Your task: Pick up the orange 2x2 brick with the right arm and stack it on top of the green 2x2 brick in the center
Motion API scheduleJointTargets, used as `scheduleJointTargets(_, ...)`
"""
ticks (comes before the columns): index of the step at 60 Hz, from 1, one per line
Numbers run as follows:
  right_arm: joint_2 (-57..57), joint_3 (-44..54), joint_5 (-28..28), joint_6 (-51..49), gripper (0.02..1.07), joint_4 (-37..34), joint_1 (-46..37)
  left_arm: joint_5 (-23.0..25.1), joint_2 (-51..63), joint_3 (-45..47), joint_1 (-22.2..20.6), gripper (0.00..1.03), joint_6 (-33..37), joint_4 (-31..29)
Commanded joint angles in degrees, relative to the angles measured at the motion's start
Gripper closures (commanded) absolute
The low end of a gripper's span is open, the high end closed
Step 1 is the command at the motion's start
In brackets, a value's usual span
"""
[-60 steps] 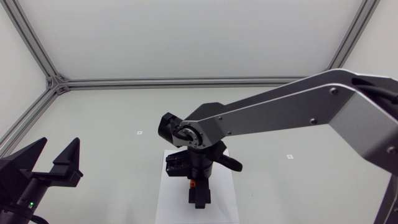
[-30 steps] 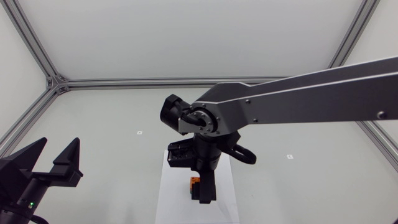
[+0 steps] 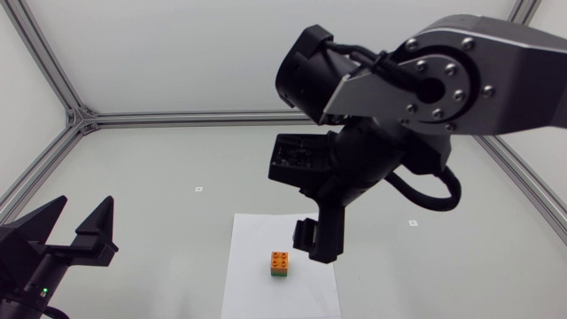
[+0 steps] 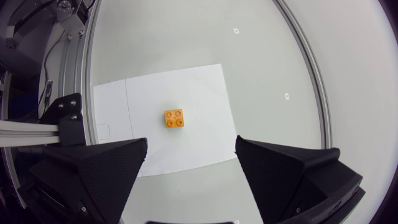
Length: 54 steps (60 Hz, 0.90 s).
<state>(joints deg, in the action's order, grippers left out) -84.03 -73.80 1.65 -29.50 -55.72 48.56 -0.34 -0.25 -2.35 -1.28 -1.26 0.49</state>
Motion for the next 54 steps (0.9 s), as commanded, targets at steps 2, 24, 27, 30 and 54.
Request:
scheduleJointTargets(2,5.45,2.26,0.02,3.57,0.06,-0.53,-2.24,0.25,-0.45,2.35,0.31,0.04,0.73,-0.84)
scheduleJointTargets(24,22.95,14.39,-0.60,6.03,0.06,6.24,-17.62,0.34,-0.45,2.35,0.31,0.04,0.73,-0.76)
scheduleJointTargets(27,25.23,16.23,-0.42,6.03,0.06,7.30,-19.38,0.25,-0.45,2.35,0.31,0.04,0.73,-0.84)
scheduleJointTargets(30,26.72,17.64,-0.33,6.12,0.06,7.74,-20.78,0.25,-0.45,2.35,0.31,0.04,0.73,-0.84)
scheduleJointTargets(54,47.38,31.09,0.72,4.71,0.06,11.34,-31.86,0.25,-0.45,2.35,0.31,0.04,0.73,-0.84)
